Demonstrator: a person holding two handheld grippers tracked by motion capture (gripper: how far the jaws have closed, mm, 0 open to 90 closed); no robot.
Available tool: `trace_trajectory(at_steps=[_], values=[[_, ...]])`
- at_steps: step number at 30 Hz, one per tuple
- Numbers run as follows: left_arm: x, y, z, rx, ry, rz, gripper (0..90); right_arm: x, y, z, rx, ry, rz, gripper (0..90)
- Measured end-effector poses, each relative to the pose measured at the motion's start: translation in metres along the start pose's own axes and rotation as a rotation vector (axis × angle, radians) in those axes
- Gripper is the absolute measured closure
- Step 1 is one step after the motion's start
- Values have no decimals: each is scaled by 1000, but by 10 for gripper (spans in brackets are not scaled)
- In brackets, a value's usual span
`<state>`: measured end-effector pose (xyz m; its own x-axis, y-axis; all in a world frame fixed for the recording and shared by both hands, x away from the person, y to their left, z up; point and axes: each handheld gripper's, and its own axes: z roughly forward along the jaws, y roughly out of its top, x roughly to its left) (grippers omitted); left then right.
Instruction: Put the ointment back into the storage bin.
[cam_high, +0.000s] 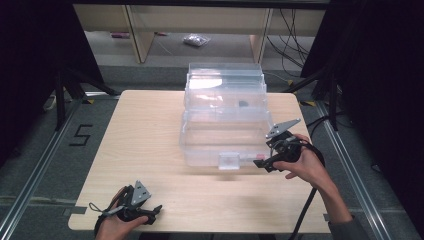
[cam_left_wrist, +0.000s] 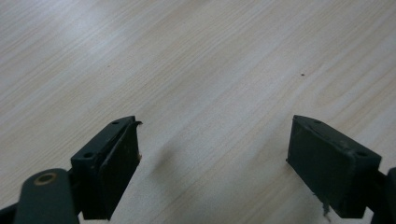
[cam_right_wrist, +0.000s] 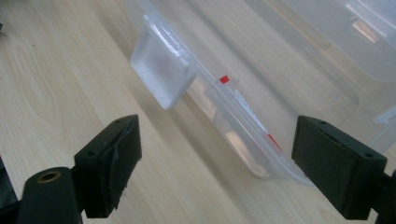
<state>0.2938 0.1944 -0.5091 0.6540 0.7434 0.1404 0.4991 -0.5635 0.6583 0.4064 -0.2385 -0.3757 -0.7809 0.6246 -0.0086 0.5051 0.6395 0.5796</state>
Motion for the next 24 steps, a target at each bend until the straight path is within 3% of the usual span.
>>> trace_trajectory(at_steps=[2, 3, 4, 5, 15, 17, 24], values=[[0, 0, 0, -2, 0, -2, 162, 0, -2, 1, -9, 4, -31, 169], [0, 0, 0, -1, 0, -6, 162, -1, -4, 4, -34, -7, -73, 171], [0, 0, 0, 0, -2, -7, 162, 3, -4, 1, -17, -2, -20, 171], [0, 0, 0, 0, -1, -6, 162, 6, -5, 1, -21, -8, -2, 171], [0, 0, -1, 9, 3, -2, 162, 13, -16, 6, -44, -20, -60, 178], [0, 0, 0, -8, -4, -6, 162, 15, -18, 6, -45, -21, -56, 177], [0, 0, -1, 3, -1, -2, 162, 22, -24, 8, -67, -16, -59, 173]])
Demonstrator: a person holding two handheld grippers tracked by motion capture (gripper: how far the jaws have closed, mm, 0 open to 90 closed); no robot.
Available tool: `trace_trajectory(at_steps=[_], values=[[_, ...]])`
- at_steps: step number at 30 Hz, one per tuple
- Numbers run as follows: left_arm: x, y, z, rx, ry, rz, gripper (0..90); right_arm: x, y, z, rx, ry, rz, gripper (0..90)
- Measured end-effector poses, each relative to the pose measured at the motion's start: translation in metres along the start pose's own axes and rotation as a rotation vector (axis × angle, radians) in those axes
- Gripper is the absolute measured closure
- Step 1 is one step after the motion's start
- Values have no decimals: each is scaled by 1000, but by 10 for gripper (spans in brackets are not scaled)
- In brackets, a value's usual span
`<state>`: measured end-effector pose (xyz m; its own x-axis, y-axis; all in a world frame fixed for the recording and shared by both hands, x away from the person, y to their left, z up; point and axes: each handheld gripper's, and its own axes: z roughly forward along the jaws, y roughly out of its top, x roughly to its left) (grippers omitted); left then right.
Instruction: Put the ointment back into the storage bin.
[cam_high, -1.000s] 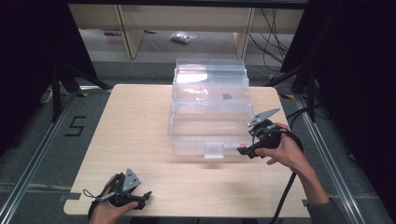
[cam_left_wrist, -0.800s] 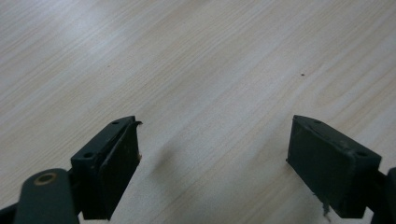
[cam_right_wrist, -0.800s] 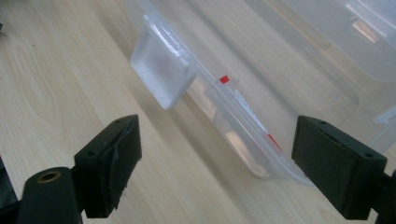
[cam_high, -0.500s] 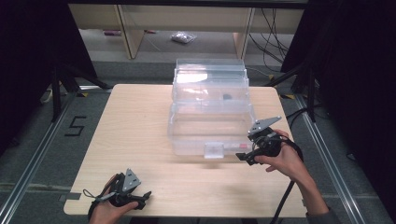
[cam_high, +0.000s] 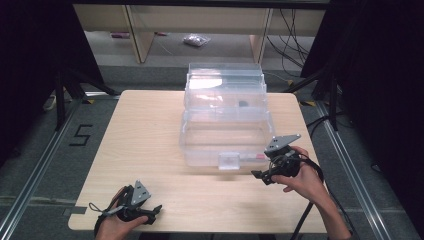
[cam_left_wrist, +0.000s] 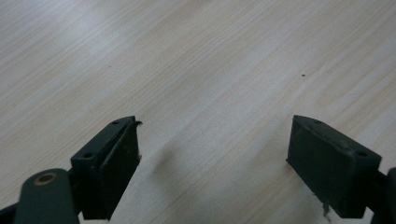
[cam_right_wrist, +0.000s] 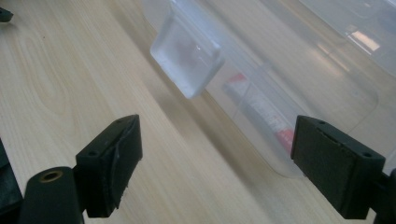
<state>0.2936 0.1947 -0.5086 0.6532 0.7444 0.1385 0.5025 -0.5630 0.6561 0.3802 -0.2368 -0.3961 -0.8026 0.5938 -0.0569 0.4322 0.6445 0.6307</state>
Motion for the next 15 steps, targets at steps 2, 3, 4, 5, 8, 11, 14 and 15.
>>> trace_trajectory(at_steps=[2, 3, 4, 5, 8, 11, 14, 15], values=[[0, 0, 0, 0, 0, 0, 162, 1, -1, 1, -6, -2, 10, 173], [0, 0, 0, 0, 0, 0, 162, 2, -3, 1, -9, -1, 4, 173], [0, 0, 0, -3, -1, -4, 162, 2, -3, 1, -9, -1, 4, 173], [0, 0, 0, -3, -3, -4, 162, 3, -3, 2, -13, -1, 1, 173], [0, 0, -1, -2, -3, -3, 162, 5, -6, 2, -1, 7, 10, 173], [0, 0, -1, 2, 3, -2, 160, 7, -9, 5, -7, 9, -5, 173], [0, 1, -1, 1, 16, 0, 159, 8, -10, 7, -11, 5, 2, 173], [0, 1, -1, 1, 15, -1, 159, 8, -11, 8, -18, 0, -4, 173]])
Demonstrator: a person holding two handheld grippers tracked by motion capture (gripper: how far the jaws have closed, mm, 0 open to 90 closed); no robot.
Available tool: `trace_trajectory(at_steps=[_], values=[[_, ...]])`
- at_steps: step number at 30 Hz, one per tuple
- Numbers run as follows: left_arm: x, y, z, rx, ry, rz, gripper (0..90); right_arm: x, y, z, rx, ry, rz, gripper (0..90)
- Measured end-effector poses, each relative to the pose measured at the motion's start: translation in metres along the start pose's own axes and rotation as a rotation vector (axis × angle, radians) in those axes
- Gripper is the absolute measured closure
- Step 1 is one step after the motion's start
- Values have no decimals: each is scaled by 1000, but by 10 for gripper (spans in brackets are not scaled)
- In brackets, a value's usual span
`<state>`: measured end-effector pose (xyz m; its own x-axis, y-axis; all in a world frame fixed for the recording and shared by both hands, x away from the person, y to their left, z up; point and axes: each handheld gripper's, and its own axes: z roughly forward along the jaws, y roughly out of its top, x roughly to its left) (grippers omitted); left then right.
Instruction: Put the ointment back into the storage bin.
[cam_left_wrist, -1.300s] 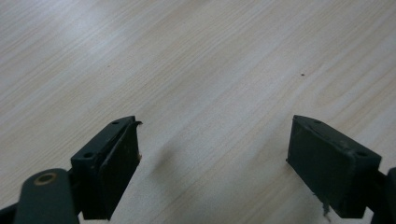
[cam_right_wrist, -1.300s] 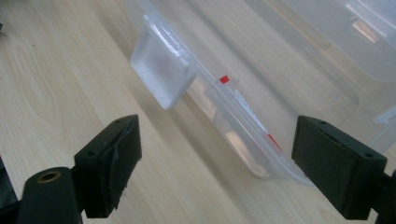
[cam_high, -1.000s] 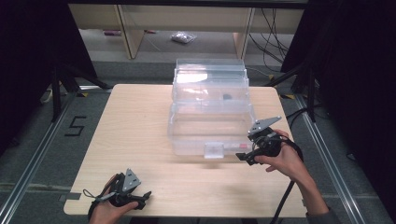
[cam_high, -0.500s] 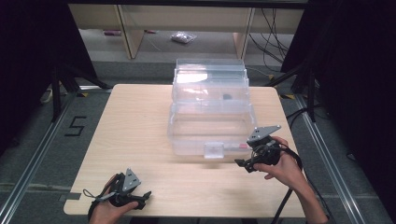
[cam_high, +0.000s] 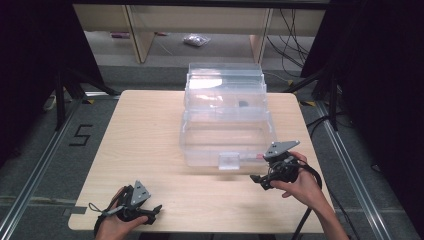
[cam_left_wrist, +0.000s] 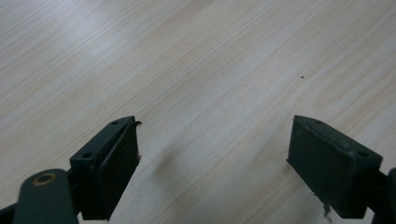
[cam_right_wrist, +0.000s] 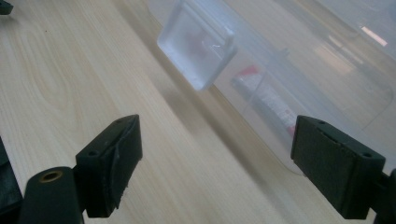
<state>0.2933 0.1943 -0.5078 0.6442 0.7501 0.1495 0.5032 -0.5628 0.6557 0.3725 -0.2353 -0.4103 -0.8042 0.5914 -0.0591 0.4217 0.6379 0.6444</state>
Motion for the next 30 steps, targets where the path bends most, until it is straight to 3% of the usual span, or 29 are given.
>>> trace_trajectory(at_steps=[1, 6, 21, 30], values=[[0, 0, 0, -1, -3, 0, 159, 0, -2, 1, -7, -14, -11, 173], [0, 0, 0, -6, -19, -5, 159, 4, -6, 2, -10, 8, 12, 173], [0, 0, 0, -6, -21, -6, 159, 9, -17, 5, -20, 20, 14, 178], [0, 0, 0, 0, -1, -1, 159, 13, -25, 10, -23, 30, 17, 179]])
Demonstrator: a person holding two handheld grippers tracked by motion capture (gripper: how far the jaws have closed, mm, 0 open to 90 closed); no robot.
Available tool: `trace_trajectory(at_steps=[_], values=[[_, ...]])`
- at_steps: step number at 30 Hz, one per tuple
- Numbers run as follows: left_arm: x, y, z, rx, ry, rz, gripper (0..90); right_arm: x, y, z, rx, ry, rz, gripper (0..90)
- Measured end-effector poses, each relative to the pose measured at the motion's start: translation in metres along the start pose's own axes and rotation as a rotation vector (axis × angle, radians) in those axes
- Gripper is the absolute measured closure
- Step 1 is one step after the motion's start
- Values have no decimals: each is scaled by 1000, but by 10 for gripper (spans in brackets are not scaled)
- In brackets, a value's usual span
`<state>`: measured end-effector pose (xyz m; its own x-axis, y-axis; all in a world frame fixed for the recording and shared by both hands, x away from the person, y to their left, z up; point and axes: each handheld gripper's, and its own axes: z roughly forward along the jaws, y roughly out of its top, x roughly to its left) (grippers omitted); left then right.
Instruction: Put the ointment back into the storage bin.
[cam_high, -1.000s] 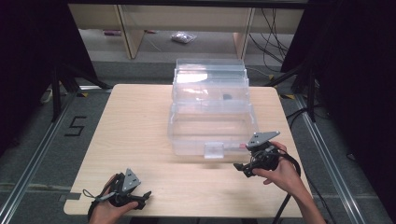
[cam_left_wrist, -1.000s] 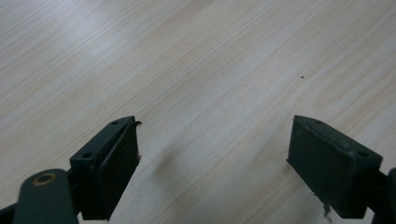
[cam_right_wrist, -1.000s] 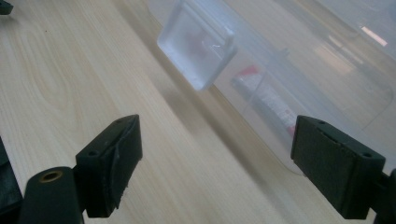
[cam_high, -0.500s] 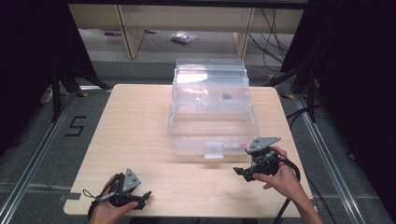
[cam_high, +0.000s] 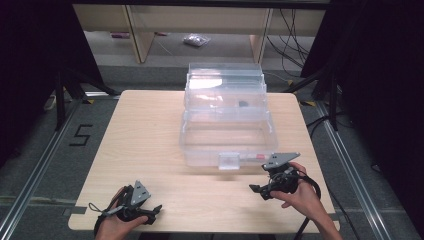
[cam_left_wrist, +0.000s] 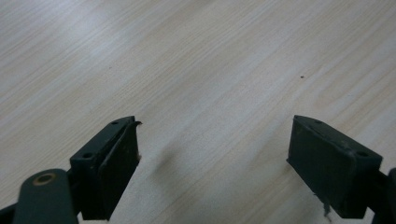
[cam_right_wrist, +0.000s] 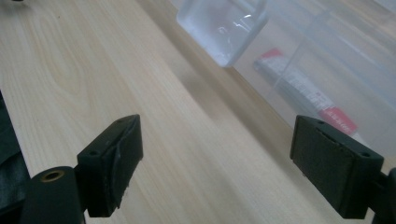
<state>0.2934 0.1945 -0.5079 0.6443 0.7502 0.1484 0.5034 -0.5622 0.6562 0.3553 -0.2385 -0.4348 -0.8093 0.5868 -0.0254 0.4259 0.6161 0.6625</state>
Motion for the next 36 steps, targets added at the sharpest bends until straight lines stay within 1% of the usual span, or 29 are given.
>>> trace_trajectory(at_steps=[1, 5, 6, 7, 8, 11, 12, 13, 14, 15, 16, 17, 20, 21, 22, 23, 24, 25, 26, 27, 29, 30, 31, 32, 33, 34, 35, 36], values=[[0, 0, 0, 0, 1, -1, 159, 0, -1, 0, 15, 15, -8, 179], [0, 0, 0, -1, 2, -2, 159, 2, -5, 0, 9, 9, 8, 180], [0, 0, 0, 1, 0, 0, 159, 1, -7, 0, 9, 16, -8, 180], [0, 0, 0, 1, 0, 0, 159, 1, -7, 0, 9, 16, -8, 180], [0, 0, 0, 0, 0, 0, 159, 3, -9, 0, 4, 14, 19, 180], [0, 0, 0, 0, 1, -1, 159, 4, -11, -1, 5, 3, 22, 180], [0, 0, 0, 0, 0, 0, 159, 4, -12, -1, 3, 12, 30, 180], [0, 0, 0, -3, -9, -1, 159, 5, -12, -1, 9, 15, 32, 180], [0, 0, -1, -3, -13, -3, 159, 5, -13, -1, 13, 20, 24, 180], [0, 0, 0, -4, -14, -3, 159, 5, -14, 0, 8, 13, 30, 180], [0, 0, -1, 4, -9, 0, 159, 7, -15, 1, 17, 18, 48, 180], [0, 0, 0, 0, 1, -2, 159, 6, -16, 1, 14, 21, 40, 180], [0, 0, 0, 0, 1, -1, 159, 6, -18, 1, 24, 30, 32, 180], [0, 0, 0, 1, 0, 0, 159, 7, -19, 2, 16, 31, 38, 180], [0, 0, 0, -2, -5, -1, 159, 8, -20, 2, 34, 32, 46, 174], [0, 0, 0, -2, -5, -1, 159, 7, -21, 1, 30, 31, 37, 175], [0, 0, 0, -1, -2, -1, 159, 8, -22, 3, 22, 28, 54, 175], [0, 0, 0, 1, 0, -1, 159, 8, -22, 3, 22, 28, 54, 175], [0, 0, 0, 0, 0, -1, 159, 7, -23, 3, 18, 22, 27, 175], [0, 0, 0, 1, 1, -1, 158, 8, -24, 2, 35, 30, 50, 175], [0, 0, 0, 1, 1, 0, 159, 9, -27, 3, 27, 24, 51, 174], [0, -1, 0, -12, -15, -5, 159, 9, -30, 4, 16, 27, 32, 174], [0, -1, 0, -12, -15, -5, 159, 9, -30, 4, 16, 27, 32, 174], [-1, -1, 0, -11, -15, -9, 159, 8, -31, 4, 25, 33, 35, 174], [-1, -1, 0, -11, -15, -7, 159, 9, -32, 3, 29, 27, 42, 174], [-1, 0, 0, -13, -17, -9, 159, 10, -34, 3, 22, 30, 65, 174], [-1, 0, 0, -14, -20, -7, 159, 11, -36, 3, 23, 19, 72, 174], [0, 0, 0, -10, -13, 3, 159, 10, -39, 2, 20, 18, 56, 174]])
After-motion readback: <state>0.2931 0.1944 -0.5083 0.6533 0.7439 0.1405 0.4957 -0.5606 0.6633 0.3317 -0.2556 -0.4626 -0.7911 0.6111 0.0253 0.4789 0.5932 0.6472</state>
